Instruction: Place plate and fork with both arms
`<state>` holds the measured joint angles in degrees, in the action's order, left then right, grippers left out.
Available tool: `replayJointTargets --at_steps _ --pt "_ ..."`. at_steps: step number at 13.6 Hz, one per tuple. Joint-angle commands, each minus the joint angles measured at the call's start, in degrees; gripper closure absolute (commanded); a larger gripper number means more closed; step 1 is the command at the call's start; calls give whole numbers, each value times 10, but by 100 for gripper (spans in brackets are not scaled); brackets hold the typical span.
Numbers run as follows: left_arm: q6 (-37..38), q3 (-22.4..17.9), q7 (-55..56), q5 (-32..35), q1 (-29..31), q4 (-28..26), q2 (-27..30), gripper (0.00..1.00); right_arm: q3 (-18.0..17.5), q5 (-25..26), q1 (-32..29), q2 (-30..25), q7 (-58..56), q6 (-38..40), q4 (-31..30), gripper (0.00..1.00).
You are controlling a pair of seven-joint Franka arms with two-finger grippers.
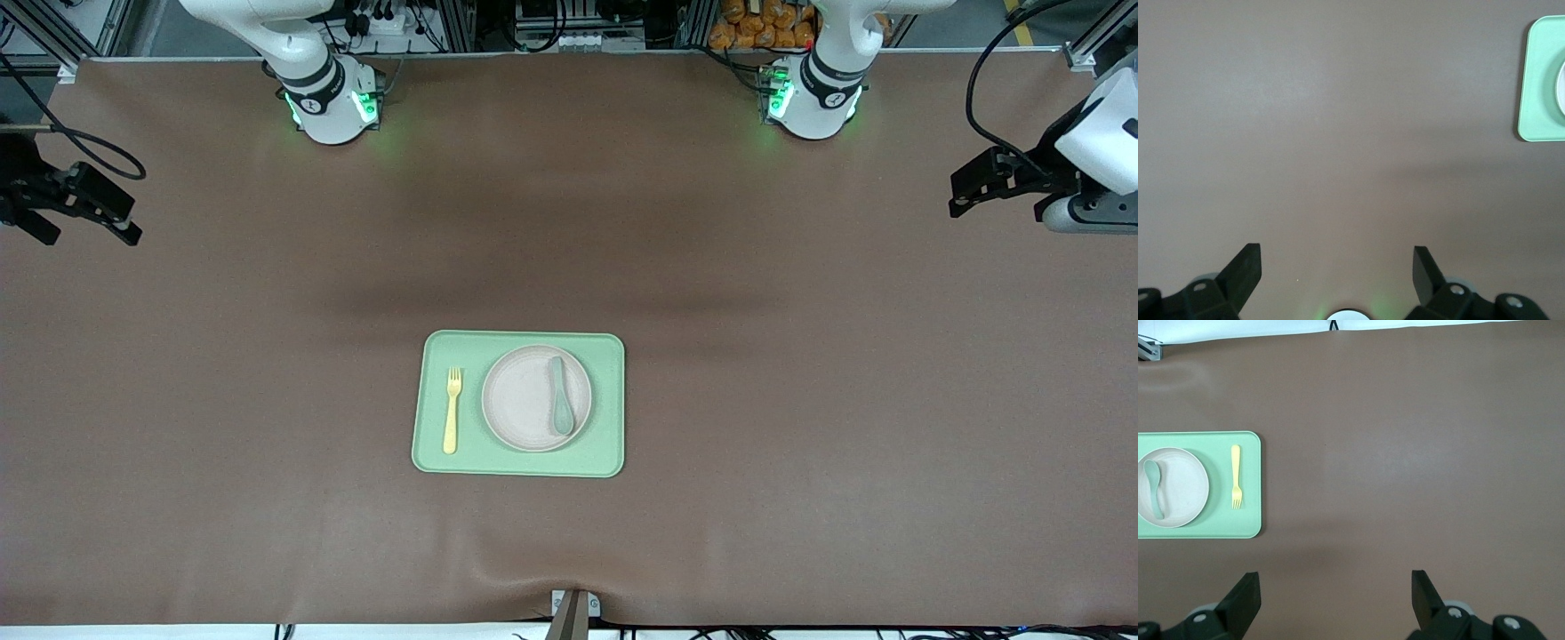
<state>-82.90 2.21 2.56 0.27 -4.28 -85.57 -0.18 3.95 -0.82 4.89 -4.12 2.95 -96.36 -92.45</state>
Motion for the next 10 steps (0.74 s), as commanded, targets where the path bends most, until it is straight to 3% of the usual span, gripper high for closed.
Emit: replayJointTargets --at_steps 1,3,4,10 --pt "0 2 -3 -1 2 9 -3 0 -12 9 -10 11 2 1 12 0" --pt "0 2 -3 -2 1 9 -4 0 -74 10 -74 11 -1 1 12 0" --pt "0 2 -3 -2 1 9 -4 0 -86 12 -82 12 -2 1 11 0" --pt "0 2 -3 -1 1 9 -5 0 -87 10 -83 10 -1 5 16 0"
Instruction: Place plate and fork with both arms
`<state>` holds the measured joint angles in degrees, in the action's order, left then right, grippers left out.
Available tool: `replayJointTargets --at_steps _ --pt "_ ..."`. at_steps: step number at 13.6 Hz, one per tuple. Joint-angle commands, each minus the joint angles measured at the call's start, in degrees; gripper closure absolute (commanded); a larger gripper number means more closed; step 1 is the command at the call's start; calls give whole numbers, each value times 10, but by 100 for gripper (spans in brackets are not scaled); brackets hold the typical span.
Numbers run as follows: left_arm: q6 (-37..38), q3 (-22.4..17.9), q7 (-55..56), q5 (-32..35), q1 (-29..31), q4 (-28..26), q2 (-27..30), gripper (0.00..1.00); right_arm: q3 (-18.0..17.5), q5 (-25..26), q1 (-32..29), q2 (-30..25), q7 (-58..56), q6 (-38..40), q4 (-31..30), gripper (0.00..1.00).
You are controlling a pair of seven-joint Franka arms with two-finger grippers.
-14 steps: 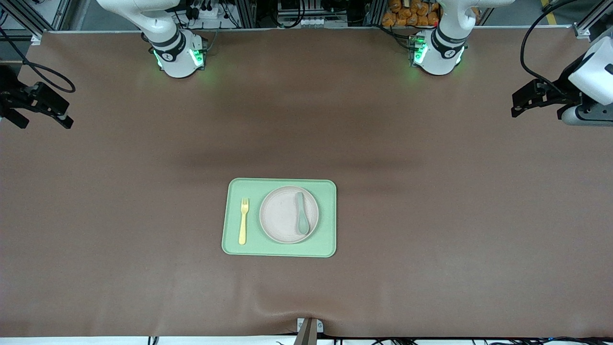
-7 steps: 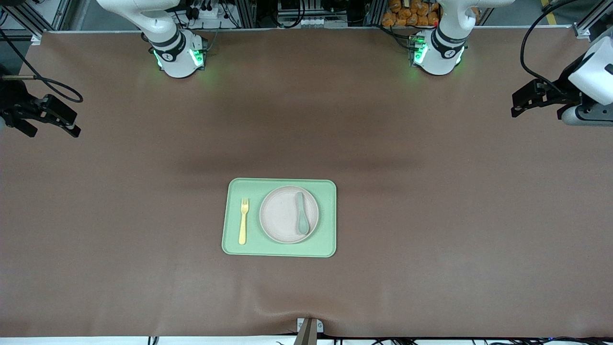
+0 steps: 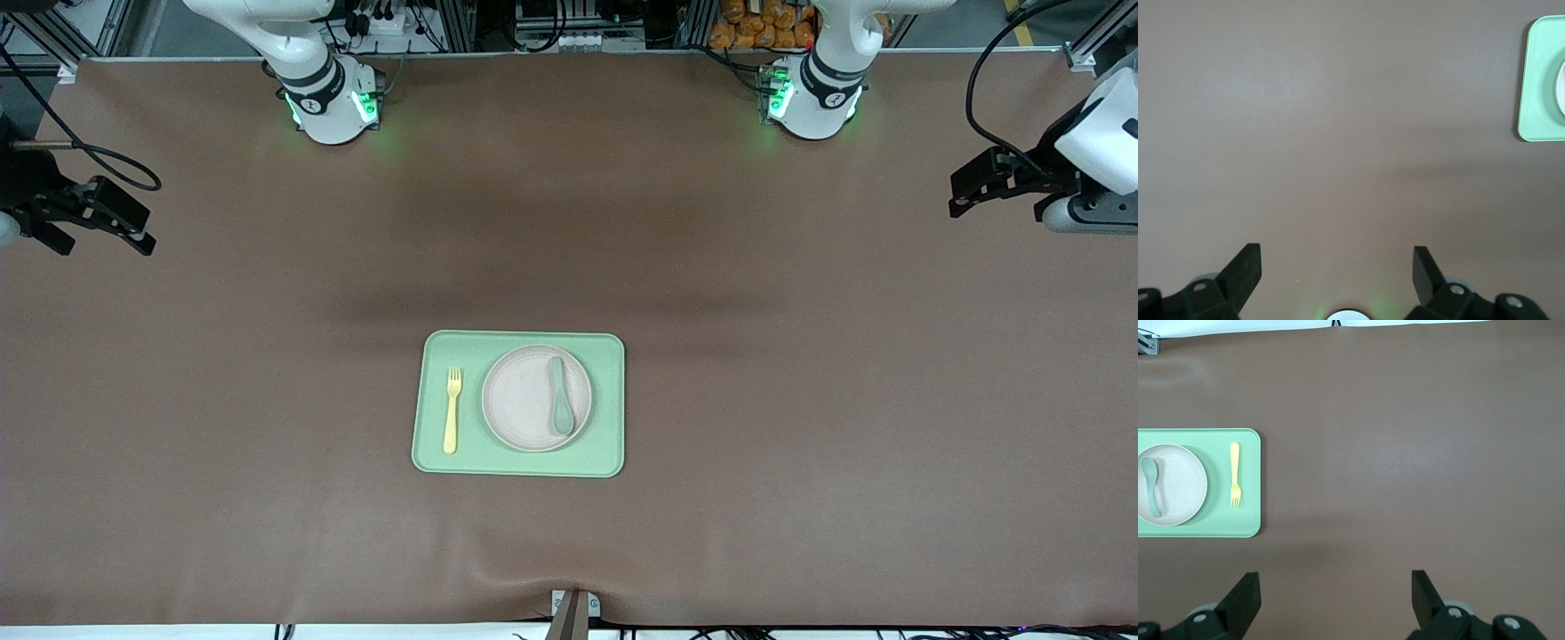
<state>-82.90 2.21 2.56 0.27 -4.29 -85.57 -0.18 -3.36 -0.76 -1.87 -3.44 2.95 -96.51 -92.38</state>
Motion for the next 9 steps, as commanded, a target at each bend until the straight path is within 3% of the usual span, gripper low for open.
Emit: replayJointTargets --at_steps 1,9 --pt "0 2 -3 -1 2 9 -5 0 -14 9 -16 4 -1 9 14 0" --pt "0 2 -3 -1 3 9 -6 0 -13 12 -20 5 -7 44 37 0"
